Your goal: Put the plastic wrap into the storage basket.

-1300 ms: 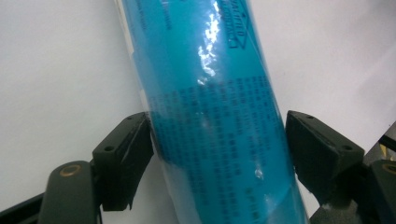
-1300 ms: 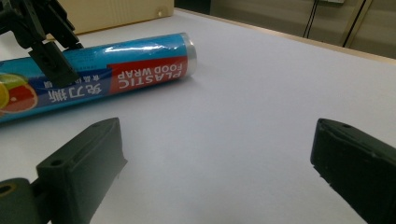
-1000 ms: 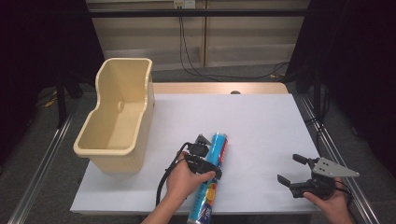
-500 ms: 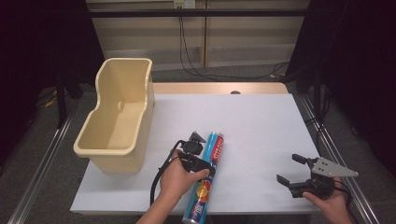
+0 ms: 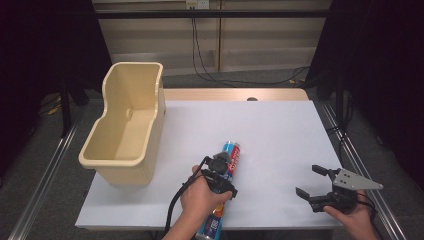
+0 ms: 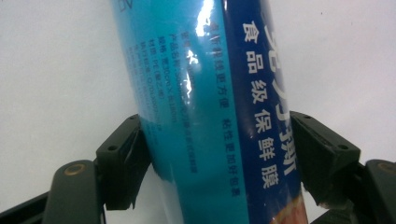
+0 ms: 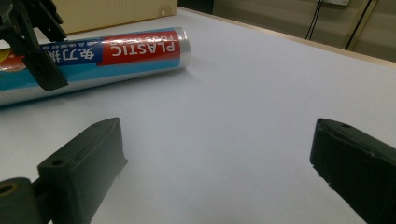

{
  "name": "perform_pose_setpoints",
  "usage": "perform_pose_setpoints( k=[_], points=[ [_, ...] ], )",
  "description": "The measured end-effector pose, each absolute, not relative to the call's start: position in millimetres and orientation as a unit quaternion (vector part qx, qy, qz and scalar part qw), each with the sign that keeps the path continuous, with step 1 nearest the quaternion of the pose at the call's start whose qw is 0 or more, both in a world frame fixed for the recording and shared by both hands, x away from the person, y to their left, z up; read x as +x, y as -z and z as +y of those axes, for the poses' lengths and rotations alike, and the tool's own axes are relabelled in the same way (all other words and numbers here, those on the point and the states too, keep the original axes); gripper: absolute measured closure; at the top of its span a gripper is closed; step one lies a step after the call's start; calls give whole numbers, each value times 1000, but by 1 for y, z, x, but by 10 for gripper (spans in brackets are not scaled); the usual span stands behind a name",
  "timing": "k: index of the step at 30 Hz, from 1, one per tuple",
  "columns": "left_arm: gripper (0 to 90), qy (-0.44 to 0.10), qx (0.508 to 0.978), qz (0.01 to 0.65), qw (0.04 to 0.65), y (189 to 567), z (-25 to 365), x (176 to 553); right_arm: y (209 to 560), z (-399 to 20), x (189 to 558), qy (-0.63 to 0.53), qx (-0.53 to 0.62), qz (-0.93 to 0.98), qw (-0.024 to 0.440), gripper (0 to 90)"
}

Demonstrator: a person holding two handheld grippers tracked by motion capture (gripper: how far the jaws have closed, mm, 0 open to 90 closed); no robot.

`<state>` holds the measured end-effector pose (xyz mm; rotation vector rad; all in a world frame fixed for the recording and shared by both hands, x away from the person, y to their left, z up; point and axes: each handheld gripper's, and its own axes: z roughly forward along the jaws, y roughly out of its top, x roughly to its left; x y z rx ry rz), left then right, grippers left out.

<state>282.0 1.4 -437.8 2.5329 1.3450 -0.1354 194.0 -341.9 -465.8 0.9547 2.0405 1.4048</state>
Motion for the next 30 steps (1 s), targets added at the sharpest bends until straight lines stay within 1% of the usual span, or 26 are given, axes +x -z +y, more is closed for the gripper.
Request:
perform_pose_setpoints(
  k=[5,7,10,16,20,26,30],
  points=[
    [255,49,877,457,143,439,4,282,466,-341,194,-515,349,745,240,24],
    [251,39,876,452,162,441,6,278,466,-341,194,-514,350,746,241,24],
    [250,34,870,461,175,443,7,276,465,-341,194,-514,350,745,241,24],
    [268,23,858,487,164,445,3,275,465,-340,194,-515,346,746,242,27],
    [276,23,859,488,154,445,1,277,465,-340,194,-515,349,745,242,27],
    [289,29,848,506,155,445,2,277,465,-339,194,-514,346,747,242,29],
    [296,16,842,516,156,444,0,273,464,-340,194,-516,346,745,245,29]
  ],
)
